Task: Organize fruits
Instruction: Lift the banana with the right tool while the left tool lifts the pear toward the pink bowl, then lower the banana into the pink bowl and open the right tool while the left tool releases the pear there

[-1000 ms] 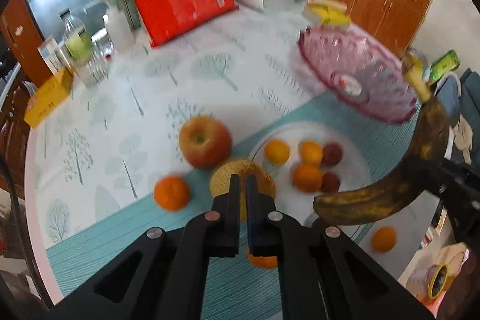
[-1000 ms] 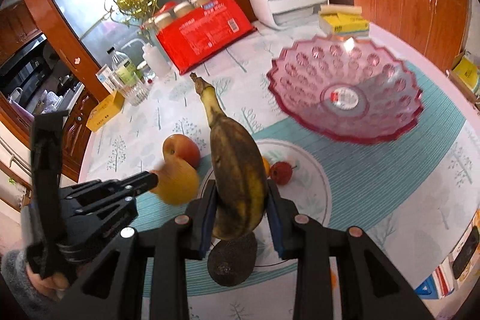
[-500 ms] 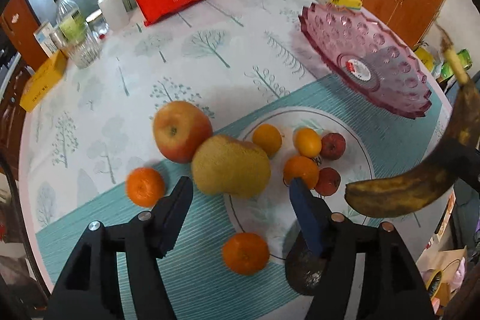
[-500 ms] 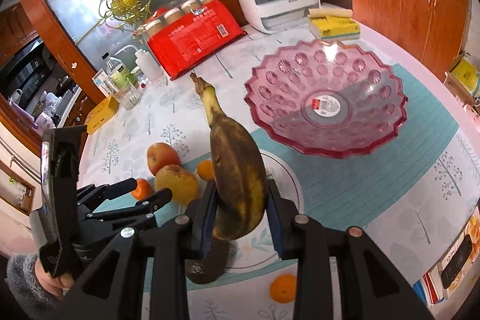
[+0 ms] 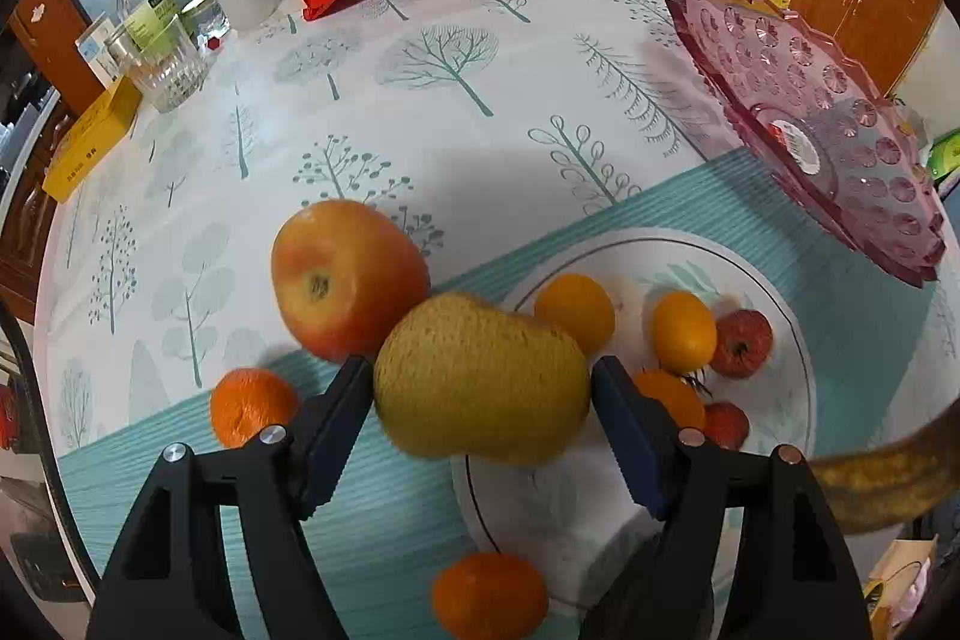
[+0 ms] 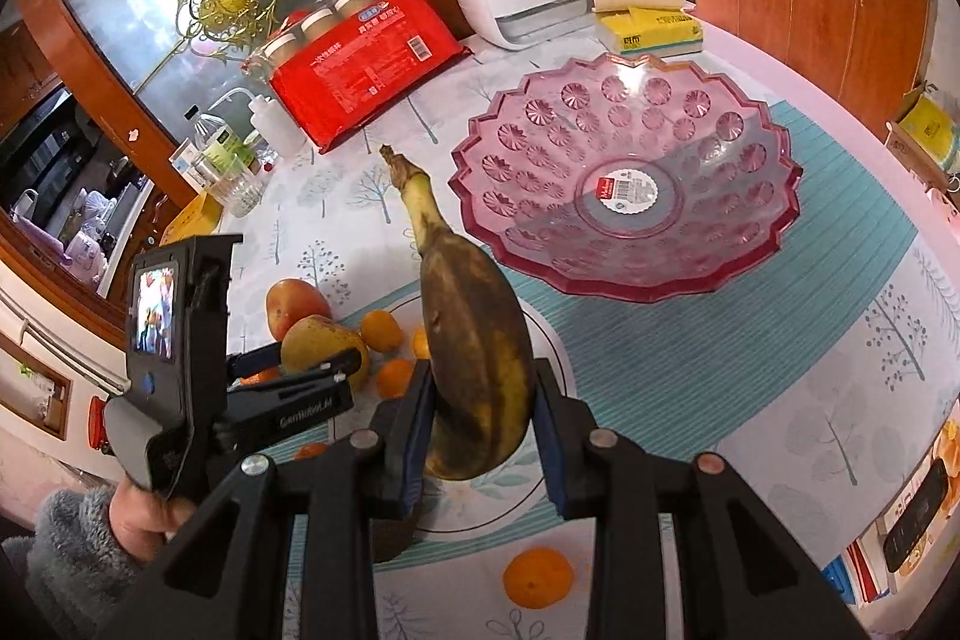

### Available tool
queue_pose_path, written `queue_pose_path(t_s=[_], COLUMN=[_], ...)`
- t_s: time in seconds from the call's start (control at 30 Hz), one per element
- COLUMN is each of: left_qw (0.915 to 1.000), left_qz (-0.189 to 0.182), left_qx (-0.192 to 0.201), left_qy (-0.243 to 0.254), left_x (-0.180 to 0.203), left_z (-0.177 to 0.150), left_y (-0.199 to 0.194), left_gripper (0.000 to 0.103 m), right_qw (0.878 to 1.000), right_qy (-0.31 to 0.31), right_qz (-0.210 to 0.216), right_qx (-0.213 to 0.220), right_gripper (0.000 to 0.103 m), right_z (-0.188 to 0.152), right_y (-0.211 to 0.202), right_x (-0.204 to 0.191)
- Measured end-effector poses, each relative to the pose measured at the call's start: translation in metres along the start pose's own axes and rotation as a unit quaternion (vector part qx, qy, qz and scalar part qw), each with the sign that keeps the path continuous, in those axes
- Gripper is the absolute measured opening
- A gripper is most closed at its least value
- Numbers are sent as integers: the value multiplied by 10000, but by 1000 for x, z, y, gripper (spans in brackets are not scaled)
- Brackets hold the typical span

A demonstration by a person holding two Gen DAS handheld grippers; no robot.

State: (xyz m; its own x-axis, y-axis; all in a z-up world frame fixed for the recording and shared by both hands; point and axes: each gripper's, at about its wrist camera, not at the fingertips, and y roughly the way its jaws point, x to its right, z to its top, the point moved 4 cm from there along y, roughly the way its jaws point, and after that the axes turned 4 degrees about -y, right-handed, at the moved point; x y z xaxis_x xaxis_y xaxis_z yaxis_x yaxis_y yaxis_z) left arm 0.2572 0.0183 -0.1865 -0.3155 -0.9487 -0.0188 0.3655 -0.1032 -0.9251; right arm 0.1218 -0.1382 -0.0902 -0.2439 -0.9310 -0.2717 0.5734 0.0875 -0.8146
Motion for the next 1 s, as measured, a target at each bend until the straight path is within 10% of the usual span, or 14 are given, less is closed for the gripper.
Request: queue_pose_path(t_s=[0.43, 1.0], left_qw=[10000, 9880], left_qz=[40, -616], left_qx=[-37, 1266], left_qy=[25, 641], left_x=[-2, 98], left_z=[-4, 63], left_y=[3, -144], left_gripper=[72, 73], right_qw=[9999, 9981], right_qy=[-7, -284], right_qz=[109, 277], right_qx=[-118, 465], right_gripper=[31, 32], right_z=[3, 55], right_y=[11, -23], right_x=[2, 27])
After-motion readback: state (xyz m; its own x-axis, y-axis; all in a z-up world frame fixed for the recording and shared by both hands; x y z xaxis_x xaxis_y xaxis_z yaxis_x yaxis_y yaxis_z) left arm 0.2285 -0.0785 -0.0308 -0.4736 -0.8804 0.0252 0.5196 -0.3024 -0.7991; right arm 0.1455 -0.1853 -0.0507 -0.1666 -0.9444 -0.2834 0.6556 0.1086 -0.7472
